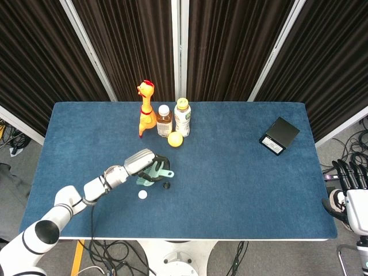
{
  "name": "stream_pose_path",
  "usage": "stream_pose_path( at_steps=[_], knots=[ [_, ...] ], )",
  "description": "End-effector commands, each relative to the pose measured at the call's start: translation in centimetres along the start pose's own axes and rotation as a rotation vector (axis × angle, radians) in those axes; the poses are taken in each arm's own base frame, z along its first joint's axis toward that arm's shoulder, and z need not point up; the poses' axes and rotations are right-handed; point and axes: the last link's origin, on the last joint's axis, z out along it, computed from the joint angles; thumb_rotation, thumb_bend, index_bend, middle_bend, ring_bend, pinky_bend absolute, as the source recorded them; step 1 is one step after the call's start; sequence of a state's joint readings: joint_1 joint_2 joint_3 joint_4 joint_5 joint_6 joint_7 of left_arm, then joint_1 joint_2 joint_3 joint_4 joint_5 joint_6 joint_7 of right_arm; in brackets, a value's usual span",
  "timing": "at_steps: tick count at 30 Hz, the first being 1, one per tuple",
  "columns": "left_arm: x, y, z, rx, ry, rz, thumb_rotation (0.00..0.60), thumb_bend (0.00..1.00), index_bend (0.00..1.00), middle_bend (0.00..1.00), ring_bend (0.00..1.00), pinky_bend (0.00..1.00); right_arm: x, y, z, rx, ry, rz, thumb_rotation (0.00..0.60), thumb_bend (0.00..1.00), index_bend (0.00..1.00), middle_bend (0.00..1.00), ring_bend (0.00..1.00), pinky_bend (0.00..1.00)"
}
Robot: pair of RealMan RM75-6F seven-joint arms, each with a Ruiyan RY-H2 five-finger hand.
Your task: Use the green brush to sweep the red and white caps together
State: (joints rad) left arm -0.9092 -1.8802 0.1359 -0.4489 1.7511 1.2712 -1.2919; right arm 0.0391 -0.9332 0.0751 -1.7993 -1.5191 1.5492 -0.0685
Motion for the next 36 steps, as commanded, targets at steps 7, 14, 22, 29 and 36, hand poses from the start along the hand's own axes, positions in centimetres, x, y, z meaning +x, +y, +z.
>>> stream_pose_path(
  at_steps=[7,14,22,29,36],
  knots=[
    [0.5,-1.3,2.1,0.122,0.062,-0.035,0.6,0.45,0.52,0.55,0.61,0.82,-0.1,0.1,0.2,-0.003,0.0,0.004,0.6,0.15,0.0,0.07,0.0,0.01],
    [-0.7,-0.8,4.1,0.121,-0.001,-0.016,0.6,0.45,0.52,0.55,0.61,0.82,0.0,0.1,0.1,0.0,0.001,0.003,0.6,0.15,0.0,0.07,0.0,0.01],
    [-2.0,0.3,3.9,0.055,-0.15,-0.028,0.6,0.46,0.54,0.55,0.61,0.82,0.0,0.2,-0.1,-0.005,0.002,0.002,0.6,0.15,0.0,0.07,0.0,0.01],
    [-3.0,1.4,1.9,-0.022,-0.238,-0.029,0.6,0.45,0.55,0.55,0.6,0.82,-0.2,0.4,-0.3,-0.008,0.003,0.004,0.6,0.15,0.0,0.07,0.0,0.01],
    [-3.1,2.9,0.5,-0.053,-0.242,-0.17,0.6,0.45,0.55,0.55,0.6,0.82,-0.1,0.3,-0.3,0.001,0.018,0.005,0.6,0.15,0.0,0.07,0.0,0.01]
  ],
)
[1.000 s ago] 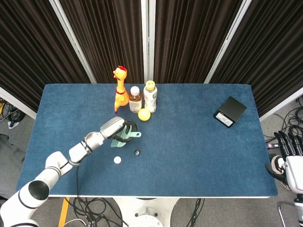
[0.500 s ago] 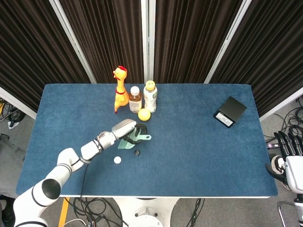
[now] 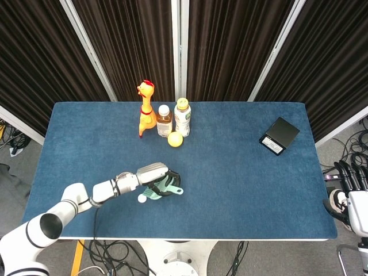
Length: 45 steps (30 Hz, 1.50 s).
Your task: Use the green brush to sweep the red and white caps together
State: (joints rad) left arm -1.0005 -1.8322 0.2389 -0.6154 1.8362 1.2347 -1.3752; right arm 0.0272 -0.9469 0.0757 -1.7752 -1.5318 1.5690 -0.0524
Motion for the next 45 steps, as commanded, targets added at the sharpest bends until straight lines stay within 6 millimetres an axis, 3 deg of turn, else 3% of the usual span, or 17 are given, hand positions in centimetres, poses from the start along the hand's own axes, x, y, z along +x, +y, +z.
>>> stream_pose_path(
  at_steps=[1,8,11,19,31,36,45],
  knots=[
    [0.6,0.6,-1.1,-0.012,0.032,-0.071,0.6,0.45,0.55,0.55,0.6,0.82,0.0,0.1,0.0,0.001,0.004,0.0,0.6,0.15,0.0,0.07,0.0,0.01],
    [3.5,-0.4,-3.5,0.089,0.258,-0.085,0.6,0.46,0.54,0.55,0.6,0.82,-0.1,0.1,0.5,0.017,-0.002,0.004,0.6,0.15,0.0,0.07,0.0,0.01],
    [3.7,-0.9,-5.1,0.148,0.349,-0.097,0.6,0.46,0.54,0.55,0.6,0.82,-0.3,0.2,0.9,0.027,-0.009,0.007,0.6,0.15,0.0,0.07,0.0,0.01],
    [0.7,-0.5,-8.7,0.335,0.496,-0.114,0.6,0.47,0.54,0.55,0.6,0.82,-1.0,0.5,2.5,0.048,-0.05,0.002,0.6,0.15,0.0,0.07,0.0,0.01],
    [-3.7,2.6,-10.0,0.421,0.579,-0.065,0.6,0.47,0.54,0.55,0.6,0.82,-0.8,0.6,3.4,0.068,-0.059,-0.009,0.6,0.15,0.0,0.07,0.0,0.01],
    [-5.6,3.3,-9.8,0.437,0.58,-0.092,0.6,0.46,0.53,0.54,0.6,0.82,-0.8,0.8,3.3,0.065,-0.059,-0.005,0.6,0.15,0.0,0.07,0.0,0.01],
    [-8.0,4.7,-7.7,0.405,0.598,-0.18,0.6,0.47,0.52,0.53,0.58,0.82,-0.5,0.9,2.9,0.061,-0.053,-0.003,0.6,0.15,0.0,0.07,0.0,0.01]
  ],
)
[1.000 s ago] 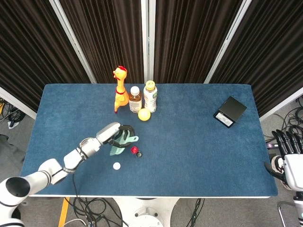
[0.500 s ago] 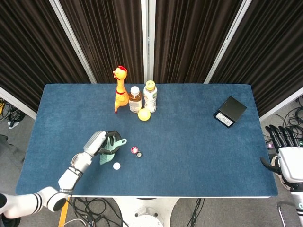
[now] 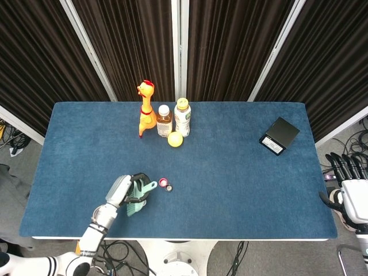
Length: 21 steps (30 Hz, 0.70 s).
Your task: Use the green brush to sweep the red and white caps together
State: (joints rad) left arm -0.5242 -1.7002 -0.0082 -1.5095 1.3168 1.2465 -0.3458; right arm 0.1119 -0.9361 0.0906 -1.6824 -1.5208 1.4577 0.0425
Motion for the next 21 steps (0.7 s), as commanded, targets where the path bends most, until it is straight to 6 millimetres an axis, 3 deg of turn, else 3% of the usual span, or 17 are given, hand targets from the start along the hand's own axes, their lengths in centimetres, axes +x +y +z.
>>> stream_pose_path(
  at_steps=[1,14,21],
  knots=[
    [-1.1,0.6,0.1,-0.007,-0.006,-0.038,0.6,0.47,0.52,0.53,0.58,0.82,0.1,0.1,-0.2,-0.003,0.0,0.0,0.6,0.15,0.0,0.07,0.0,0.01],
    [-4.5,1.9,2.8,-0.088,0.047,-0.022,0.6,0.48,0.51,0.52,0.56,0.82,0.3,0.4,-0.7,-0.024,0.005,0.002,0.6,0.15,0.0,0.07,0.0,0.01],
    [-5.7,3.1,5.3,-0.12,0.072,0.002,0.6,0.48,0.51,0.51,0.55,0.82,0.4,0.5,-0.9,-0.029,0.008,0.004,0.6,0.15,0.0,0.07,0.0,0.01]
  ],
)
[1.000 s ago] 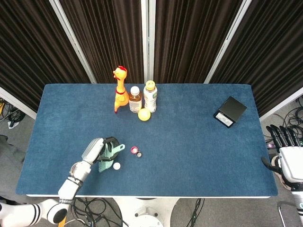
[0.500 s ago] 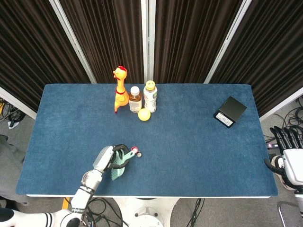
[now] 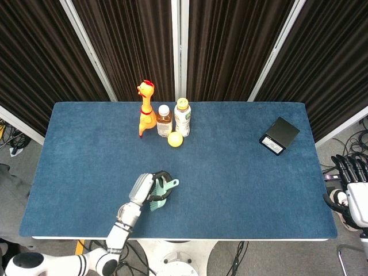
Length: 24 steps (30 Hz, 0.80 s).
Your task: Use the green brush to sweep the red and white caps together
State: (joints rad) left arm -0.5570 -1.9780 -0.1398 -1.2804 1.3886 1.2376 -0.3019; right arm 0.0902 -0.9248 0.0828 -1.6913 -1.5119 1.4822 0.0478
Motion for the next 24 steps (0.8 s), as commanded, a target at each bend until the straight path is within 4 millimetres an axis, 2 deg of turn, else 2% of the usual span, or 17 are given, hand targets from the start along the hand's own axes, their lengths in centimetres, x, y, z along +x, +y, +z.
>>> stream_pose_path(
  at_steps=[1,6,10,15,18,21,24],
  knots=[
    [-0.6,0.4,1.3,-0.01,0.006,0.011,0.6,0.48,0.51,0.51,0.55,0.82,0.0,0.1,-0.1,-0.004,0.001,0.002,0.6,0.15,0.0,0.07,0.0,0.01],
    [-1.1,0.7,2.7,-0.004,0.011,0.012,0.6,0.48,0.51,0.51,0.55,0.82,0.0,0.2,-0.2,-0.011,0.003,0.004,0.6,0.15,0.0,0.07,0.0,0.01],
    [-0.6,0.7,3.3,0.003,0.028,0.0,0.6,0.48,0.51,0.51,0.55,0.82,0.1,0.4,-0.3,-0.013,0.007,0.007,0.6,0.15,0.0,0.07,0.0,0.01],
    [1.5,1.0,3.4,-0.022,0.079,-0.006,0.6,0.48,0.51,0.51,0.55,0.82,0.0,0.3,-0.1,-0.006,0.004,0.006,0.6,0.15,0.0,0.07,0.0,0.01],
    [2.8,1.6,2.9,-0.054,0.085,-0.027,0.6,0.48,0.51,0.51,0.55,0.82,-0.1,0.3,-0.1,-0.004,0.002,0.008,0.6,0.15,0.0,0.07,0.0,0.01],
    [3.7,1.8,2.3,-0.093,0.076,0.012,0.6,0.47,0.51,0.51,0.55,0.81,-0.2,0.4,0.0,-0.006,0.0,0.009,0.6,0.15,0.0,0.07,0.0,0.01],
    [5.4,1.0,2.2,-0.112,0.082,0.105,0.6,0.47,0.51,0.51,0.55,0.81,-0.1,0.4,-0.1,-0.002,0.0,0.008,0.6,0.15,0.0,0.07,0.0,0.01]
  ],
)
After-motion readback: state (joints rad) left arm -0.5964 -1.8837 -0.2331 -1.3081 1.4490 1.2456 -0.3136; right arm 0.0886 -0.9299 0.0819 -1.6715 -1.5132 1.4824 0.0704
